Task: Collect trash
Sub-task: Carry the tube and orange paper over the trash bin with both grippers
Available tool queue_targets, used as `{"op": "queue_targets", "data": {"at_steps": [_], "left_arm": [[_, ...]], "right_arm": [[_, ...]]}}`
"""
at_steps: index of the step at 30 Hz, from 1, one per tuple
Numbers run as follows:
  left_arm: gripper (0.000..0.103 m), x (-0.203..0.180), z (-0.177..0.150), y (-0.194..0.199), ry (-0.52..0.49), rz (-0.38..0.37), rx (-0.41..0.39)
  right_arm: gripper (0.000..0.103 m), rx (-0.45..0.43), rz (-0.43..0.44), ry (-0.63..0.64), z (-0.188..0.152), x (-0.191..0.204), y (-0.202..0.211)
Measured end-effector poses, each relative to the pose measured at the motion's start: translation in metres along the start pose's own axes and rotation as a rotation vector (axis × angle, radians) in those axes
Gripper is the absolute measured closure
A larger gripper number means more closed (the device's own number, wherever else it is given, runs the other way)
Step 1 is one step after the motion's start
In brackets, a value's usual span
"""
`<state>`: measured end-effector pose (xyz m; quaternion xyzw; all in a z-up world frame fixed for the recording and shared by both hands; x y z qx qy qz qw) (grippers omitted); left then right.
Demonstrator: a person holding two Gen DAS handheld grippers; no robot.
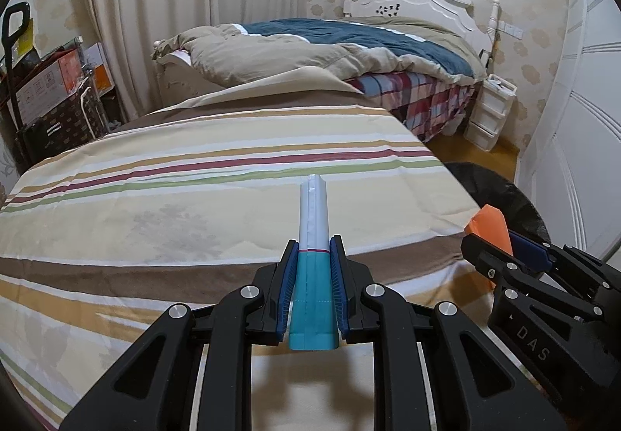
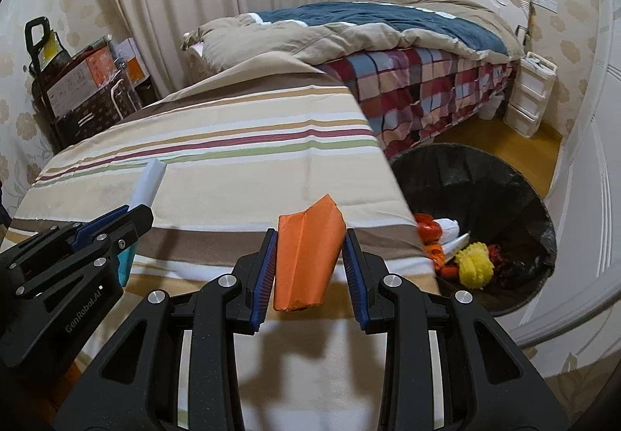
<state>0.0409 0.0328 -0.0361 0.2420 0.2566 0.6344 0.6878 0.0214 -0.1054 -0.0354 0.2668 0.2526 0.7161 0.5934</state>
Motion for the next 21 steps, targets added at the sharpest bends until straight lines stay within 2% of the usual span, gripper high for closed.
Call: {"op": "queue_targets", "data": {"at_steps": [21], "left_arm": [[0.083,-0.078,0.023,0.003,-0.110,-0.116,-0.061]], "right_arm": [[0.070,-0.088,-0.128,-0.115,0.007,-0.084,0.031]]}}
Point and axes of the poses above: each gripper's, at about its wrist camera, not at the fingertips, and y roughly against the way its jaws point, x to its left, z to its top, the point moved 2 cm from there along -y, roughly the way its jaws point, and after that the axes turned 2 degrees about -x, right-handed, at the moved point
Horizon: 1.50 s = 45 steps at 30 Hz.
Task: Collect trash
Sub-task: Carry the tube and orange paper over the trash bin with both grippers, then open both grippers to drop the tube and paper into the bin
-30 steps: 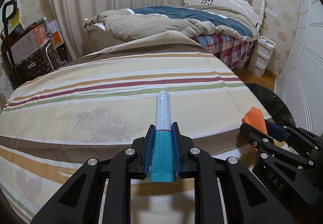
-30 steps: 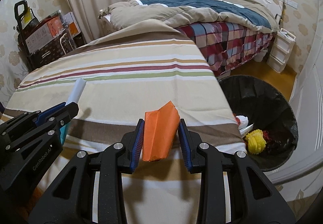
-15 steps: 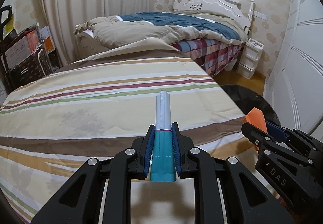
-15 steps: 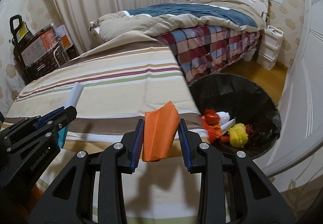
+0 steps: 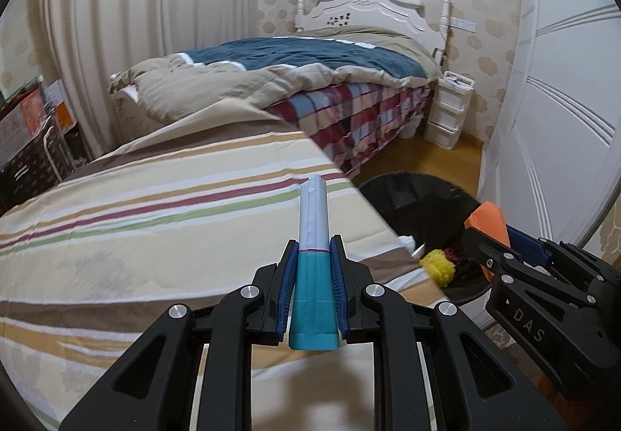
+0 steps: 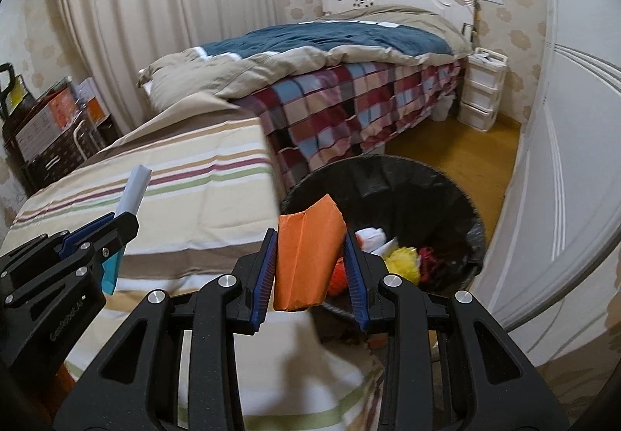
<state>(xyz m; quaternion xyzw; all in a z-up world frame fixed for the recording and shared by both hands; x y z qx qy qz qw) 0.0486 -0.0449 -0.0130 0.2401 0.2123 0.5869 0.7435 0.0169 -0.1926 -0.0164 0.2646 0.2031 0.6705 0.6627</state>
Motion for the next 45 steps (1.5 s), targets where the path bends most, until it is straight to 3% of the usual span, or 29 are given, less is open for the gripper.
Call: {"op": "queue_targets", "data": {"at_steps": [18,45], "left_arm": [[0.083,-0.056,0.034,-0.041,-0.070,-0.073,-0.014],[0.082,-0.098,0.046,-0.109,-0.134,-0.036,0.052]], "right_arm": [[0.070,-0.038,-0.099,-0.072,0.033,-0.064,-0.021],[0.070,0.009,-0.148,-0.122,0.040,-0.104,-0.076]]}}
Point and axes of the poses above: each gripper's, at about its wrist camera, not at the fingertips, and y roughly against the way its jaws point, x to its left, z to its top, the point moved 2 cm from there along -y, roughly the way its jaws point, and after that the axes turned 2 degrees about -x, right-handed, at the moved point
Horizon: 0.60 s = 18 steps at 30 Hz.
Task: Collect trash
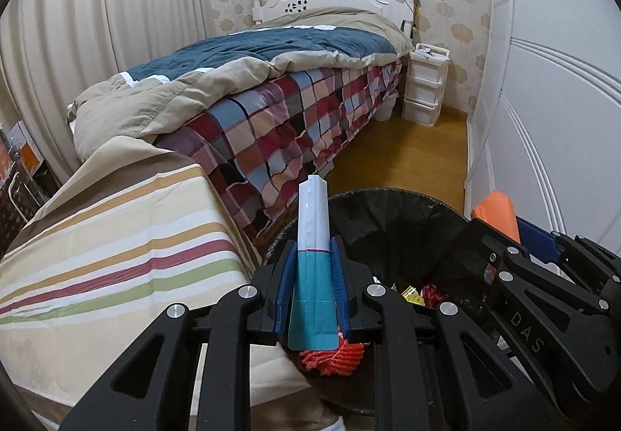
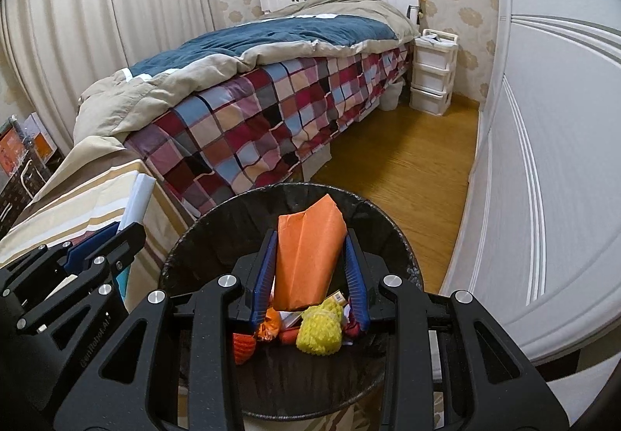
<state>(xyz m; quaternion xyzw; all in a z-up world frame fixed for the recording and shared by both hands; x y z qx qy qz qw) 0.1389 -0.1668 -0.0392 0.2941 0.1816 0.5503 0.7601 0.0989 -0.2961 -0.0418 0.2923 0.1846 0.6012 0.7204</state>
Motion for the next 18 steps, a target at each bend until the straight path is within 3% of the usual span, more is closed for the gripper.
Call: {"op": "queue_targets", "data": {"at_steps": [7,9,11,13,17,18], "left_arm": [[0.077,-0.003,0.003,-0.009,0.002,-0.003,0.015],[0.067,-0.003,0.003,-0.009,0.000,-0.004,0.016],[0.050,-0.002,0.004,-0.010,0.002,-0.002,0.014],[0.044,-0.001,0.004,-0.008,0.008,0.005,0.005],[0.030,0.004,0.004,-0.007,0.022,0.029,-0.002],[0.029,0.007,0.004,-0.006,0.035,0.037,-0.006]], "right_arm": [[0.069,0.010,-0.007,-0.010,0.001,-0.007,-0.011],[0.068,0.007,-0.010,-0.014,0.002,-0.008,-0.012],[0.064,0.010,-0.010,-0.017,0.001,-0.009,-0.013],[0.053,0.007,-0.014,-0.019,0.000,-0.009,-0.012],[0.049,-0.004,-0.032,-0.020,0.001,-0.010,-0.008],[0.044,-0.006,-0.036,-0.022,0.001,-0.011,-0.007]]}}
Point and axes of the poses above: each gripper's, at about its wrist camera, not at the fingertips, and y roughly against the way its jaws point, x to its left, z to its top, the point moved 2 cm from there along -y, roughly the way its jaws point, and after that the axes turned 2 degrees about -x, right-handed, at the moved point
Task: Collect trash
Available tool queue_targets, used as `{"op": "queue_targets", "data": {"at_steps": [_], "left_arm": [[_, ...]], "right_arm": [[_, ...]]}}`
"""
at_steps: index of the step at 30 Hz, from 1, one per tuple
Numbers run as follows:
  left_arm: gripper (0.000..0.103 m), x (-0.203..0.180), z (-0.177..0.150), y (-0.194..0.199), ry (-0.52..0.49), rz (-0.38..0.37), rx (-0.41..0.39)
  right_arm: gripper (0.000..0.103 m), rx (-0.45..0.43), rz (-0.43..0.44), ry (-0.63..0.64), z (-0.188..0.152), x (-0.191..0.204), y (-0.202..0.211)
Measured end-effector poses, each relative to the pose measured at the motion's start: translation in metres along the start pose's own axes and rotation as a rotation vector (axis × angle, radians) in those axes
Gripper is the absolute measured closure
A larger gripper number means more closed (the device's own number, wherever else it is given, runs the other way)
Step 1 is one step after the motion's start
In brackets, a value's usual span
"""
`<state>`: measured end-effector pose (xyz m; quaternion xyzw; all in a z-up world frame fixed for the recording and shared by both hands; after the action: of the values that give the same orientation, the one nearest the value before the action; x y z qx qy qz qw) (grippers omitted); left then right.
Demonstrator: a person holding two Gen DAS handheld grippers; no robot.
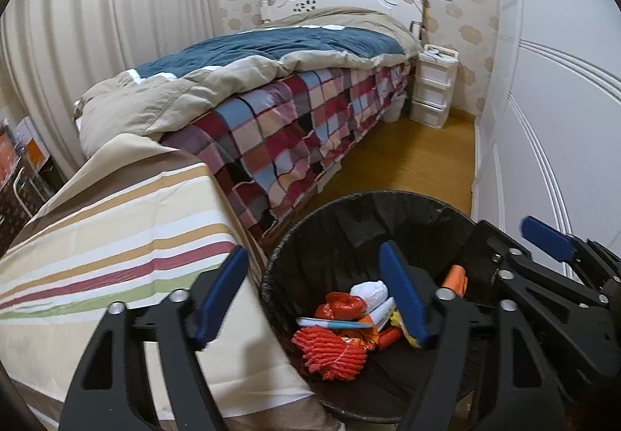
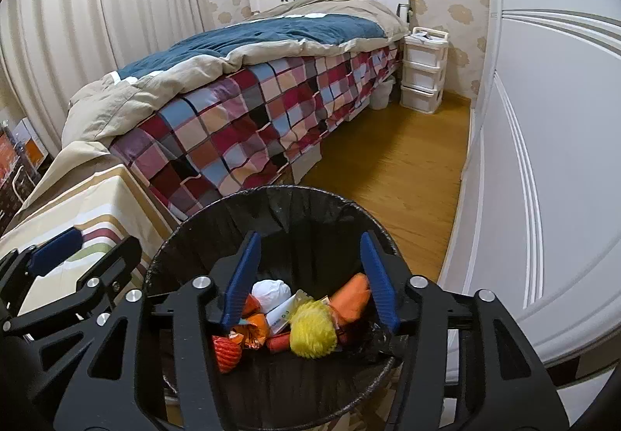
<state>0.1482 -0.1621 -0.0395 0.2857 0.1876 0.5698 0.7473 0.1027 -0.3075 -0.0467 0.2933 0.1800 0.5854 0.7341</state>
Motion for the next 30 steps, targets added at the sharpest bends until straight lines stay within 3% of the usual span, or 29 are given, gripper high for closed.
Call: {"op": "queue_targets", "data": {"at_steps": [18,30], "left_arm": [[0.015,0.022,-0.001,0.023,0.030,0.070,-0.058],[0.014,0.033,-0.007,0.043,0.040,0.061,-0.075]], "right_arm": [[0.014,-0.060,-0.070,0.025,0.002,0.003,0.029],[0.012,-0.067,-0.063,0.037,-0.003,0.012,0.047]]}}
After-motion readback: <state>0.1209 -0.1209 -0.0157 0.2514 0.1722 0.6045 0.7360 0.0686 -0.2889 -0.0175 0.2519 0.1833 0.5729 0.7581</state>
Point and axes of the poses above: each gripper's, at about its wrist camera, not at the fingertips, and y roughly against the way its jaws point, x to its left, z to its top, the point moved 2 cm from there along -y, roughly the way its jaws point, and after that the axes turned 2 degrees about -x, right-handed, at the moved point
